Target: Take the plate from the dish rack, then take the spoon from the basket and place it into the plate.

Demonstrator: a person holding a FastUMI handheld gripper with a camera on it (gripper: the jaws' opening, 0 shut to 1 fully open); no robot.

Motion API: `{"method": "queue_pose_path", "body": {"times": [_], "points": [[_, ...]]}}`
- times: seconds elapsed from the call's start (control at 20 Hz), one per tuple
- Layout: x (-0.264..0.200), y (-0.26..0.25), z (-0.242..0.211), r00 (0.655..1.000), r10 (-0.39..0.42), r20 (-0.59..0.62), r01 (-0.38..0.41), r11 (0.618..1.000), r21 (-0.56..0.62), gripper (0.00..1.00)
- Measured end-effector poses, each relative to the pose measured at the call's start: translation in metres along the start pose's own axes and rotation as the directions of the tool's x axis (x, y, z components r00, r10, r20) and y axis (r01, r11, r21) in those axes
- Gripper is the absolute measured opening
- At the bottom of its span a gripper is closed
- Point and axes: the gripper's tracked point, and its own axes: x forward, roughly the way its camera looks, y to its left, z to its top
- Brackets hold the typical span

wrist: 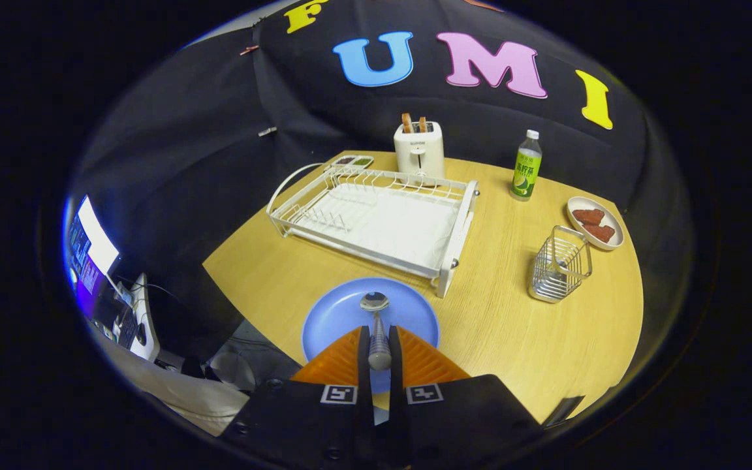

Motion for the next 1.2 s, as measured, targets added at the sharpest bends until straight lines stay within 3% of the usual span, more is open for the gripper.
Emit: {"method": "queue_pose_path", "body": {"times": [0.5, 0.65, 0.75, 0.85, 1.0, 1.05, 1.2], "points": [[0.04, 0.014, -0.015, 0.998, 0.004, -0.058, -0.004, 1.0, -0.009, 0.13], [0.042, 0.014, -0.014, 0.998, 0.0, -0.06, 0.0, 1.0, -0.003, 0.18], [0.044, 0.012, -0.014, 0.998, -0.004, -0.065, 0.004, 1.0, 0.006, 0.26], [0.044, 0.011, -0.013, 0.998, -0.007, -0.069, 0.008, 1.0, 0.013, 0.41], [0.045, 0.013, -0.015, 0.997, 0.001, -0.076, 0.0, 1.0, 0.01, 0.91], [0.045, 0.014, -0.014, 0.997, 0.003, -0.079, -0.002, 1.0, 0.007, 0.97], [0.046, 0.014, -0.013, 0.997, 0.003, -0.075, -0.002, 1.0, 0.007, 0.99]]}}
